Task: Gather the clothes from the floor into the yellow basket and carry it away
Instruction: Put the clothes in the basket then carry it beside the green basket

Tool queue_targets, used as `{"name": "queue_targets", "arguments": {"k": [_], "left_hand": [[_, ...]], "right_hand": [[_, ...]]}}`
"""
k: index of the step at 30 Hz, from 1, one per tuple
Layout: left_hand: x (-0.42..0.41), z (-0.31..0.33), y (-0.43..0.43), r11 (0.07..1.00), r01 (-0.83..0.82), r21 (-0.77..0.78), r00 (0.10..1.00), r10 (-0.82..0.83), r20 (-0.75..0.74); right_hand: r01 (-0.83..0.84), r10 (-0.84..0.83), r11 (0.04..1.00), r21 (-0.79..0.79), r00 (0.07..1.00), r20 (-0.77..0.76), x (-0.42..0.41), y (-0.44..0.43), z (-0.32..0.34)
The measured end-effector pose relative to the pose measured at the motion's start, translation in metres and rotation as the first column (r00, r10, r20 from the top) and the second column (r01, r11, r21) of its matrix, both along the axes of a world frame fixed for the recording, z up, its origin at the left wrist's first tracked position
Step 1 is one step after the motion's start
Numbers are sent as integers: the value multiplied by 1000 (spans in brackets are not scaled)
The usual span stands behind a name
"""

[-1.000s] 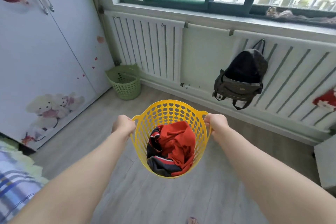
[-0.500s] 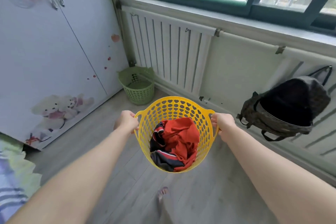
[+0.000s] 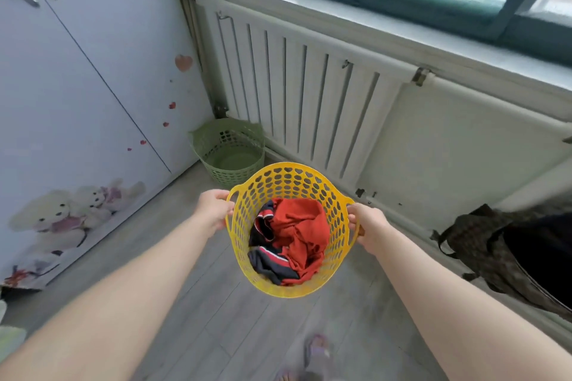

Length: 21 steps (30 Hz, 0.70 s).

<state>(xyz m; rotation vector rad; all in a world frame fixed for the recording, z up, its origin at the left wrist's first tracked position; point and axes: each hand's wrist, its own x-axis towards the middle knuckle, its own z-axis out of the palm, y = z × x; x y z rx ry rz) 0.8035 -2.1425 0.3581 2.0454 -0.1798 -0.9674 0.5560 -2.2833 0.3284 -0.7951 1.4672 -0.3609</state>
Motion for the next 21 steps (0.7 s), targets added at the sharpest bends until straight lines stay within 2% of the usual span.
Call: {"name": "queue_targets", "arguments": {"k": [7, 12, 21], "left_hand": [[60, -13, -84, 1000, 5, -29, 997, -7, -76], [101, -36, -143, 998, 20, 53, 993, -14, -121], [157, -102, -215, 964, 223, 146, 964, -195, -184]], "right_hand": [[16, -19, 997, 81, 999, 35, 54, -80, -13], [15, -13, 990, 138, 1000, -20, 90, -137, -35], [11, 7, 977, 213, 997, -82, 143, -192, -104]]}}
